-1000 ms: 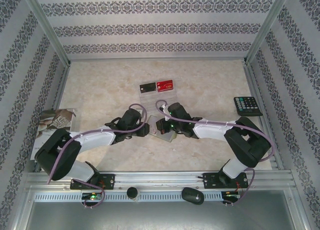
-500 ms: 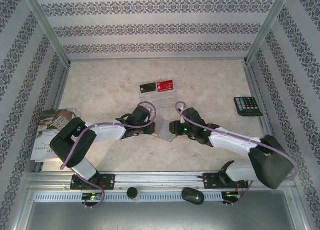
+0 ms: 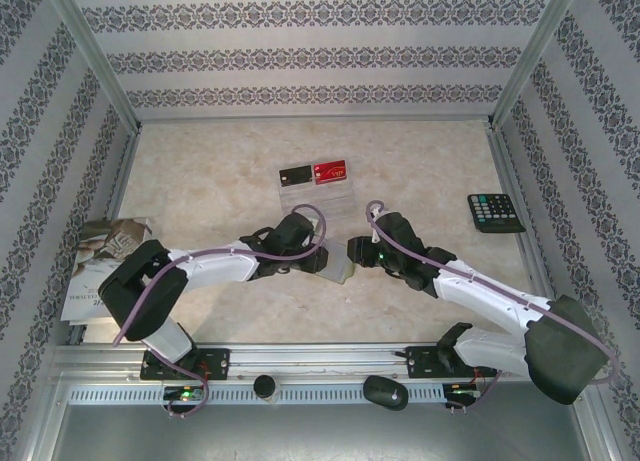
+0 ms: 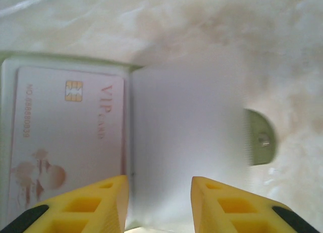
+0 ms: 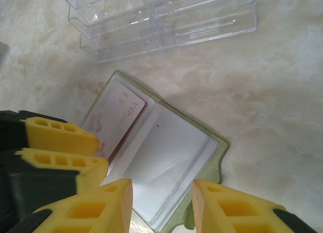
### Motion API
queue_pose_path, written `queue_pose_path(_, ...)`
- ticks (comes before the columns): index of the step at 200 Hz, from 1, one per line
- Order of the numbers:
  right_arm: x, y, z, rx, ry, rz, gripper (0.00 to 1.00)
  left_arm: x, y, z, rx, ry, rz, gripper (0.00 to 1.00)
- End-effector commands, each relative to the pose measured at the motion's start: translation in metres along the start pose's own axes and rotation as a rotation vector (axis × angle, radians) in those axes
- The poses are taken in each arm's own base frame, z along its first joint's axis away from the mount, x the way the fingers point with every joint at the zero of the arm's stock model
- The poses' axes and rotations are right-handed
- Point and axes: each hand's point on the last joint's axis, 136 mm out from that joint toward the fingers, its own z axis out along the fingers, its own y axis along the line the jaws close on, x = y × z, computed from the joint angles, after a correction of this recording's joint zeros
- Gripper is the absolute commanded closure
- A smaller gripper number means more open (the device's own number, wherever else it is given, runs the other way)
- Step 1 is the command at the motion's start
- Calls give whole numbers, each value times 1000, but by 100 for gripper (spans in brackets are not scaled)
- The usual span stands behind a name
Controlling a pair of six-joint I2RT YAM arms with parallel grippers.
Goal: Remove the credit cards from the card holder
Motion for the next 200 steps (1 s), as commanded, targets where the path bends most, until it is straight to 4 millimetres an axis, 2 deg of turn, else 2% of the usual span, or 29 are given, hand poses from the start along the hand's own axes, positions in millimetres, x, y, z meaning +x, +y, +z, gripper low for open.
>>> queue_pose_path(1,-4,-5,0,20,-11,1,63,1,-12,-3,17,40,45,63)
queue_pose_path(57,-1,-3,-1,-43,2,29,64,24,-40,32,99,164,68,64)
queue_pose_path(87,-2,-5,-3,-47,-3,34,68,30,-51,40,147,223,85,65)
queue_pose_path(101,-4,-5,-3,-52,-6,33,68,29,-49,37,135,218,85,66)
queue_pose_path(119,-5,2,-1,-84,9,25,67,11,-39,18,113,117,56,65)
queue_pose_path(140,0,20,7,-168,75,-6,65,-15,-21,-13,67,-17,21,61)
queue_pose_path(155,8,36,17,-203,134,-62,65,-22,0,-28,-2,-61,14,59)
queue_pose_path(179,28,55,34,-230,236,-131,66,-23,38,-36,-81,-67,-23,60)
queue_pose_path(200,45,53,48,-215,306,-129,68,-24,60,-41,-102,-82,-69,60)
